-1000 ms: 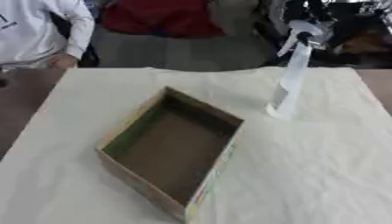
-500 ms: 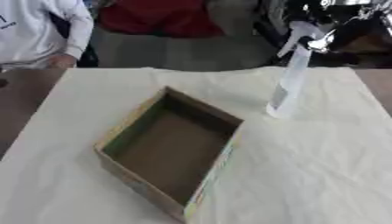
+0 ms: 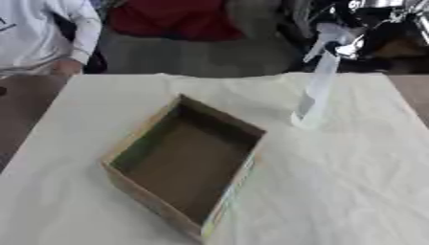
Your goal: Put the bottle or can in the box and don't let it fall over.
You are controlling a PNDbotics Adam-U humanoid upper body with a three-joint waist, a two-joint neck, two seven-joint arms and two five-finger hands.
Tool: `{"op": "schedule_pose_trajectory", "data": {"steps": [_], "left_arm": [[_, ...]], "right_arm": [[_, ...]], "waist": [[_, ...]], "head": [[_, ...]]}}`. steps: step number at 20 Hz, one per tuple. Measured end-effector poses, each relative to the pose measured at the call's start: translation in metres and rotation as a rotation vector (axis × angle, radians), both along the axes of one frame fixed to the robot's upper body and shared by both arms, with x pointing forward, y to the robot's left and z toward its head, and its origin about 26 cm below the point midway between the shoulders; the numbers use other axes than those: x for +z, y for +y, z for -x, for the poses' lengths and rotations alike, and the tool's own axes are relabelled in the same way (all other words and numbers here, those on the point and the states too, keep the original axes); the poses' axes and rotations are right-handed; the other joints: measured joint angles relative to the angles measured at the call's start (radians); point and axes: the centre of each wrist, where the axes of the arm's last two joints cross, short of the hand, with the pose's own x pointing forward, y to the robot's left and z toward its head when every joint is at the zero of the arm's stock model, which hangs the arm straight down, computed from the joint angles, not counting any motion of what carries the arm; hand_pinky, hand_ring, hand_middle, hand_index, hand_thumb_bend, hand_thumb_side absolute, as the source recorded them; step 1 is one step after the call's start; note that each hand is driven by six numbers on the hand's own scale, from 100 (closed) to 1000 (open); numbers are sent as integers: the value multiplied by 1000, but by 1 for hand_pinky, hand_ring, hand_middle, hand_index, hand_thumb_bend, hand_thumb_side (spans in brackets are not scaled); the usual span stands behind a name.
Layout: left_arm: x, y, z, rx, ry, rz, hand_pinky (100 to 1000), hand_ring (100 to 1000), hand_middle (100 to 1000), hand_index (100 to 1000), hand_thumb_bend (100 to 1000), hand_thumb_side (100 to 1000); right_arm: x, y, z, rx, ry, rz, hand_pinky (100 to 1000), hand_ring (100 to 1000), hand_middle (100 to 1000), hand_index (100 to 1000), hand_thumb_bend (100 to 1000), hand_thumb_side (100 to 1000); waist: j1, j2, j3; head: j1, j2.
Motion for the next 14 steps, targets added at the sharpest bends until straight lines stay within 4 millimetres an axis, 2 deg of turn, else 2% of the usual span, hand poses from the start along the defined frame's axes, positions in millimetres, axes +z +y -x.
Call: {"op": "schedule_pose_trajectory", "data": {"steps": [14], "left_arm": [[0,0,0,-5,3,1,715,724,684,830,228,658]], "right_arm": [[-2,4,-1,5,1,23,836,894,850,874,100,100]], "waist": [[-1,7,6]], "head": [[-7,0]]}}
